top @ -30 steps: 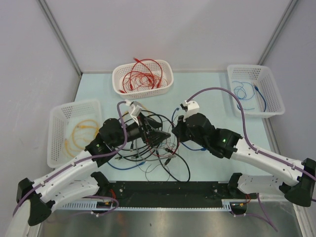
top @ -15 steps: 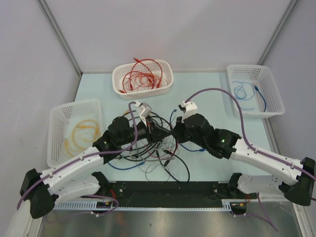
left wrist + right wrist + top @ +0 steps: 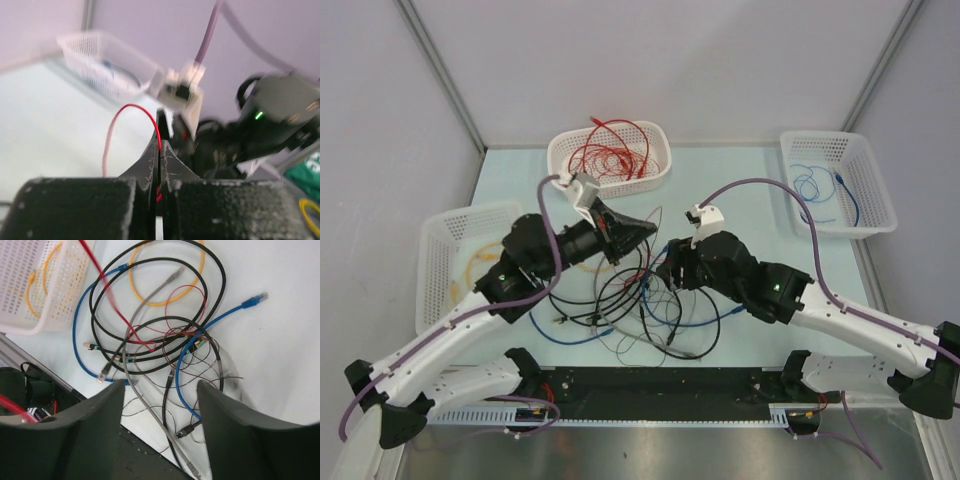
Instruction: Untangle the cables
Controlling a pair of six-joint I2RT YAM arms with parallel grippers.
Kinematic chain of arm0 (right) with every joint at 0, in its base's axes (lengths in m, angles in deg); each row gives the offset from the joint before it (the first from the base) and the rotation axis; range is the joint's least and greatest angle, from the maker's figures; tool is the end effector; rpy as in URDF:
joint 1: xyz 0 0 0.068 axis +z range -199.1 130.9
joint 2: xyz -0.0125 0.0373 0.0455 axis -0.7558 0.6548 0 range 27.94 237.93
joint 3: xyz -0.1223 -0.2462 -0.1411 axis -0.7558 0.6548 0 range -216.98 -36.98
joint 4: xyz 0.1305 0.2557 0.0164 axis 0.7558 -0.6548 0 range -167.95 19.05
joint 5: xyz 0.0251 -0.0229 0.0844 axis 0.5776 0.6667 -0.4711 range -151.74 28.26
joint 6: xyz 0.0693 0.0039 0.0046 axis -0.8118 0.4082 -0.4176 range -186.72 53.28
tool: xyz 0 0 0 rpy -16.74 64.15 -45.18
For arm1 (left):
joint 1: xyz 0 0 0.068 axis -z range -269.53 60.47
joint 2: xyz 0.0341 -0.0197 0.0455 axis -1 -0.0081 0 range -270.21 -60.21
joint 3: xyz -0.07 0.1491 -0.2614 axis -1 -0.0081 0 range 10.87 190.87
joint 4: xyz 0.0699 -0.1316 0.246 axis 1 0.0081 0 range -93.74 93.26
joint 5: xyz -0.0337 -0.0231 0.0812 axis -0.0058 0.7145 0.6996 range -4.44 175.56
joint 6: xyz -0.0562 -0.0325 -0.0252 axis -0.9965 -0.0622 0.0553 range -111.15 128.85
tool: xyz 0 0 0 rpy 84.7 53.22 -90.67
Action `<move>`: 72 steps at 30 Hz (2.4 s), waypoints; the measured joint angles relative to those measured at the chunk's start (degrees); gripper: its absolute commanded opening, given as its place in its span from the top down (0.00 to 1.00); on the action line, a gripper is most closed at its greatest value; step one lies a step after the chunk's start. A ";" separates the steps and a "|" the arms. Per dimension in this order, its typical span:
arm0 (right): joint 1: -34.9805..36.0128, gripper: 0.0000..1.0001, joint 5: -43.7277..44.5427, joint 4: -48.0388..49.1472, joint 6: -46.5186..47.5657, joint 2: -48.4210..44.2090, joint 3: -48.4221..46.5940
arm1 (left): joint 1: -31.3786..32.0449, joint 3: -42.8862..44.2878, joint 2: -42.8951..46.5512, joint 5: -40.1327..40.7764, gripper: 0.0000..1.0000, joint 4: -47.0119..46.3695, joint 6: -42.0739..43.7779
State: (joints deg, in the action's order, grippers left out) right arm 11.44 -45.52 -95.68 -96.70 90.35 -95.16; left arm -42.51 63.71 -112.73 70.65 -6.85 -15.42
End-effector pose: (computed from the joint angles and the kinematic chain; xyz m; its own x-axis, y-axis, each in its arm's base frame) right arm 0.1462 0.2266 0.3581 -0.5642 -0.0230 -0.8253 -0.5008 0.8042 0.3199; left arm 0.1514 -0.1837 0.4218 -0.3255 -0.2335 -0.9163 0.8209 0.4112 -0.3963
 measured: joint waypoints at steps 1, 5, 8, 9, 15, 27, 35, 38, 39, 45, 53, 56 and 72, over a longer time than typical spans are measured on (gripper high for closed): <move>0.00 0.30 0.00 -0.02 -0.09 -0.39 0.00 | 0.00 2.21 0.00 0.46 1.00 0.39 0.48; 0.00 0.27 0.02 0.26 0.00 -3.56 0.00 | -0.02 11.80 -0.37 2.60 1.00 3.61 2.49; 0.00 0.27 0.20 0.76 0.00 -6.62 0.00 | 0.00 15.54 -1.22 4.28 1.00 6.25 3.87; 0.00 0.27 0.44 0.98 0.02 -7.67 0.00 | 0.00 16.41 -1.64 4.83 1.00 7.32 4.28; -0.09 0.29 1.14 3.78 1.46 -11.58 -0.02 | -0.02 20.46 -3.96 7.45 1.00 13.66 5.53; -0.09 0.29 -0.20 15.41 8.22 -1.05 0.00 | -0.02 28.87 -5.88 7.34 1.00 16.33 4.94; -2.95 1.00 -2.49 25.70 9.49 6.62 0.00 | -0.02 28.87 -5.42 7.28 1.00 18.01 4.74; -4.96 1.00 -2.71 27.08 8.72 7.58 0.00 | -0.02 28.87 -4.68 7.72 1.00 18.80 4.72; -5.53 1.00 -2.60 27.36 8.61 7.52 0.00 | -0.02 28.85 -4.26 8.22 1.00 19.30 4.72; -8.76 1.00 -1.97 25.68 7.96 2.75 -0.48 | 0.00 20.96 3.52 15.10 1.00 19.69 4.79; -10.36 1.00 -0.83 15.72 9.09 -2.14 -13.11 | -0.02 -0.83 17.81 26.03 0.24 18.10 4.13; -10.36 1.00 -0.55 12.61 9.92 -2.32 -18.51 | -0.02 -4.85 18.18 28.35 0.00 18.99 2.12; -4.22 1.00 5.38 -7.72 14.01 7.98 -39.87 | 0.00 -12.20 21.33 25.33 0.00 1.53 3.76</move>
State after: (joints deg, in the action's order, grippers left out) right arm 7.22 -40.14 -103.39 -82.69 98.33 -135.02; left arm -42.51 51.52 -91.39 95.98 -5.32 -11.66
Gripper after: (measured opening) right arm 0.011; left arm 0.996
